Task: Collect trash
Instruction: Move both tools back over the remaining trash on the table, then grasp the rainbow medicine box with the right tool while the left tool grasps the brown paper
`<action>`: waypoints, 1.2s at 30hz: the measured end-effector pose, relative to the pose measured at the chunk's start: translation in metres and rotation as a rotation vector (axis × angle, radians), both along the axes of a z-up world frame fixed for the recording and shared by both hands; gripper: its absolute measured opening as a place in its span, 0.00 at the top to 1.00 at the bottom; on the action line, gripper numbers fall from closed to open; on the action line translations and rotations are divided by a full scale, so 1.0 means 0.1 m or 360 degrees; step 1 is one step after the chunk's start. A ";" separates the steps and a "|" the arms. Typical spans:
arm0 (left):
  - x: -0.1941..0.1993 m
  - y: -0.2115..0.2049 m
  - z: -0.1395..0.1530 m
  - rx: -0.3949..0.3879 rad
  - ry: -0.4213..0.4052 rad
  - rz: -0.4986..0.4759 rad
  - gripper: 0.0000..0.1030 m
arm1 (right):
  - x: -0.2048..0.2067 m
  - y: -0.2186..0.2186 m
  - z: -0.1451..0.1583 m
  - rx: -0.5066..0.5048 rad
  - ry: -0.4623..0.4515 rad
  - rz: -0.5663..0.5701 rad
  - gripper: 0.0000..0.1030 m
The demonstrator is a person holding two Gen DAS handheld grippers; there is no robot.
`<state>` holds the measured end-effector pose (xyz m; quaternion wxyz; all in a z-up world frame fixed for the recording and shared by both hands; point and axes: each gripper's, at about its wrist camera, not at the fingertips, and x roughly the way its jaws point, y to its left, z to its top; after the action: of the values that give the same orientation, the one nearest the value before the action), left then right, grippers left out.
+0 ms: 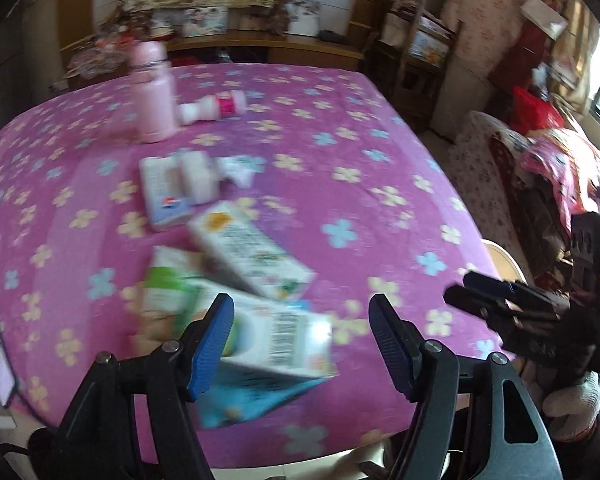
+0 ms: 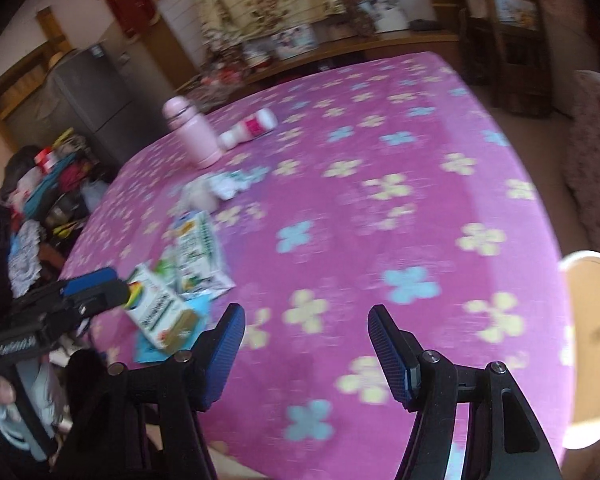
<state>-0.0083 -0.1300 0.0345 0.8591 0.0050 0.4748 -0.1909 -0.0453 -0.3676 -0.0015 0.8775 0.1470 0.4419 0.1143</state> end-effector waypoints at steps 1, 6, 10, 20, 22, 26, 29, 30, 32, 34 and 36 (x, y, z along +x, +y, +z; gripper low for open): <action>0.02 0.11 0.01 0.0009 -0.0006 0.0033 0.31 | 0.04 0.12 -0.01 0.0016 0.0004 0.0064 0.34; 0.20 0.69 -0.01 0.0032 0.0019 0.0236 0.31 | 0.14 0.75 0.04 0.0021 -0.0042 0.0396 0.34; 0.29 1.03 -0.10 0.0029 0.0066 0.0351 0.31 | 0.23 1.15 0.05 -0.0038 -0.0078 0.0587 0.31; 0.37 1.17 -0.41 -0.0011 0.0215 0.0380 0.31 | 0.50 1.65 -0.15 -0.0220 -0.0073 0.0853 0.30; 0.40 1.17 -0.47 -0.0037 0.0253 0.0379 0.31 | 0.52 1.68 -0.20 -0.0266 -0.0073 0.0861 0.30; 0.41 1.14 -0.52 -0.0049 0.0271 0.0366 0.31 | 0.54 1.70 -0.29 -0.0329 -0.0090 0.0830 0.30; 0.42 1.11 -0.55 -0.0052 0.0275 0.0359 0.31 | 0.56 1.66 -0.29 -0.0308 -0.0093 0.0796 0.30; 0.42 1.10 -0.57 -0.0048 0.0279 0.0358 0.31 | 0.56 1.64 -0.29 -0.0333 -0.0095 0.0766 0.32; 0.41 1.08 -0.62 -0.0048 0.0293 0.0358 0.31 | 0.54 1.63 -0.29 -0.0356 -0.0109 0.0752 0.45; 0.40 1.07 -0.67 -0.0052 0.0313 0.0357 0.31 | 0.48 1.57 -0.29 -0.0361 -0.0097 0.0743 0.45; 0.37 1.07 -0.71 -0.0052 0.0325 0.0344 0.31 | 0.44 1.48 -0.29 -0.0399 -0.0092 0.0707 0.45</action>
<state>0.0290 -0.0233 -0.0363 0.8218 -0.0796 0.5544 -0.1045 -0.0015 -0.2192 -0.0302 0.8546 -0.0669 0.4486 0.2529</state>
